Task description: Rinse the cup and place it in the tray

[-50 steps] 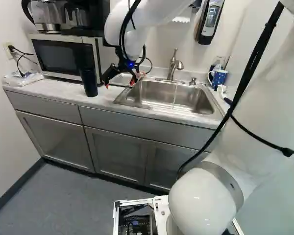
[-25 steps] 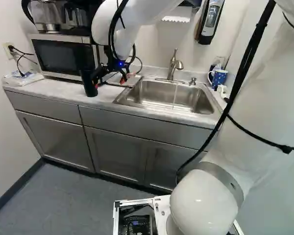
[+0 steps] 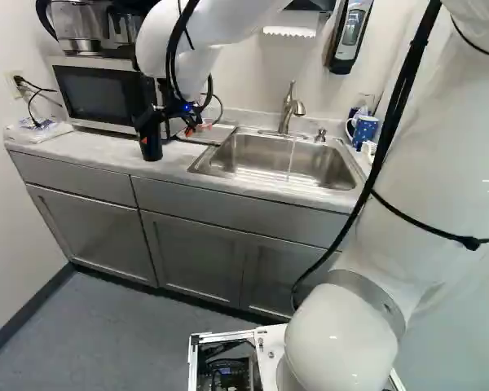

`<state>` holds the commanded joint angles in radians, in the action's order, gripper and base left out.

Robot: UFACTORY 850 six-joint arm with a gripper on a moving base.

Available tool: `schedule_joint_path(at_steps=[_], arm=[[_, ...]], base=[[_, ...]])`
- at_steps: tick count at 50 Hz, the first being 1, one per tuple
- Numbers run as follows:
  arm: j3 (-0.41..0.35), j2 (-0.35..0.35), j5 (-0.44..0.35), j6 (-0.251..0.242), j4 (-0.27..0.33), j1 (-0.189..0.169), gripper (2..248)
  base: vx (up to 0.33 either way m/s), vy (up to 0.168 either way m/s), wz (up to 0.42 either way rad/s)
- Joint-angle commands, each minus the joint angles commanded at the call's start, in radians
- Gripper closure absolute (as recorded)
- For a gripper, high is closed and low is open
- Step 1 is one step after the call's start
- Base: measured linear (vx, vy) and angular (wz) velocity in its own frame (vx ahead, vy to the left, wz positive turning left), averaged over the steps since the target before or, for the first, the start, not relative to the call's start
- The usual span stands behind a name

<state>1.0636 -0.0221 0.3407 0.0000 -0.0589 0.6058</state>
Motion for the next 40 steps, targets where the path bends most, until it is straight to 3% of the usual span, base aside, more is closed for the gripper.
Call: schedule_joint_path(at_steps=[40], arm=[[-0.041,-0.053,-0.225,0.000,0.000,0.046,3]], base=[[0.000,0.000,0.000]])
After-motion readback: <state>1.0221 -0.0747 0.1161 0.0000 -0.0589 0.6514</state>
